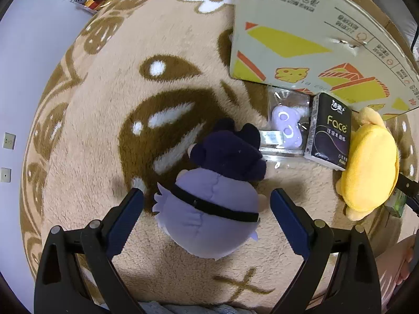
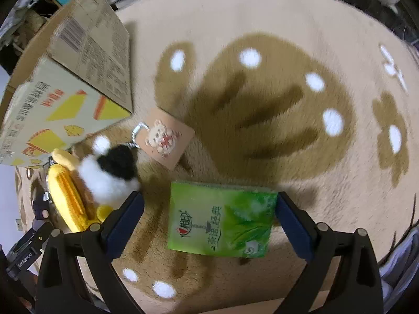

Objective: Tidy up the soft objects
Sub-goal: 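Close the left tool on the purple plush while the right tool grips the green tissue pack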

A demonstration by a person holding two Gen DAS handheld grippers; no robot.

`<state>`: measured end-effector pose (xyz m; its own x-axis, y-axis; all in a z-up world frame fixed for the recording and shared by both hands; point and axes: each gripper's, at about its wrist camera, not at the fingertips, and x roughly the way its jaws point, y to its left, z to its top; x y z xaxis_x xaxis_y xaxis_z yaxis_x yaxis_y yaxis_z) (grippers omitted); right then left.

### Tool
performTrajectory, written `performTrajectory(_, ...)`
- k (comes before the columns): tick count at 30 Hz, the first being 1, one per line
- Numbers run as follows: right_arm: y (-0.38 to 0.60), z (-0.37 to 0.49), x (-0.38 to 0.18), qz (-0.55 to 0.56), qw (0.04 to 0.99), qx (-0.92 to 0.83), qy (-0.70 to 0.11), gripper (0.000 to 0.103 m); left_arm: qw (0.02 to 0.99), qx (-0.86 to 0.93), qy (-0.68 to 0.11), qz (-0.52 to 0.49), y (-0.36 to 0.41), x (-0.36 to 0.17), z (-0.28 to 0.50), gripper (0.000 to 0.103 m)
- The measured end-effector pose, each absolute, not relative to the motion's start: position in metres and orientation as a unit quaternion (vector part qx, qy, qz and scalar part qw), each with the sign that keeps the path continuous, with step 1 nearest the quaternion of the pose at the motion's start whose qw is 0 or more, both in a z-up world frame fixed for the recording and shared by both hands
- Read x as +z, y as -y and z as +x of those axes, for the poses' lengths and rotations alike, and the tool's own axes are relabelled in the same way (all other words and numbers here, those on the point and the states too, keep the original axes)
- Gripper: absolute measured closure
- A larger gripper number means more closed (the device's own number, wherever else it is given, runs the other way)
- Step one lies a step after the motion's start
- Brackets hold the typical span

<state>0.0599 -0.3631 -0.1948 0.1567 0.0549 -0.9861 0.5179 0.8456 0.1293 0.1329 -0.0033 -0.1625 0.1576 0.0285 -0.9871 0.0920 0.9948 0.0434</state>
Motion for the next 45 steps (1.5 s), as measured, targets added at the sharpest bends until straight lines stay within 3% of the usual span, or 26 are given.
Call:
performTrajectory(5, 0.368, 0.061, -0.196, 0.223, 0.724, -0.167, -0.631, 0.011, 0.754, -0.014, -0.656, 0.039, -0.002, -0.168, 0.137, 0.007)
performTrajectory(8, 0.369, 0.061, -0.200, 0.213, 0.722, -0.169, -0.636, 0.024, 0.749, -0.014, -0.662, 0.025, -0.007, -0.172, 0.138, 0.007)
performTrajectory(14, 0.352, 0.066, -0.205, 0.180, 0.728, -0.171, -0.639, 0.025, 0.746, -0.020, -0.665, 0.020, -0.012, -0.182, 0.140, 0.010)
performTrajectory(19, 0.341, 0.067, -0.204, 0.180, 0.731, -0.170, -0.636, 0.025, 0.746, -0.026, -0.665, 0.028, -0.005, -0.187, 0.139, 0.025)
performTrajectory(25, 0.338, 0.061, -0.195, 0.169, 0.738, -0.160, -0.633, 0.025, 0.751, -0.032, -0.659, 0.031, 0.002, -0.192, 0.136, 0.032)
performTrajectory(36, 0.312, 0.067, -0.182, 0.156, 0.760, -0.139, -0.615, 0.025, 0.769, -0.032, -0.637, 0.030, 0.009, -0.168, 0.128, 0.035)
performTrajectory(45, 0.303, 0.066, -0.157, 0.163, 0.795, -0.124, -0.571, 0.025, 0.820, -0.052, -0.570, 0.027, 0.012, -0.130, 0.112, 0.035)
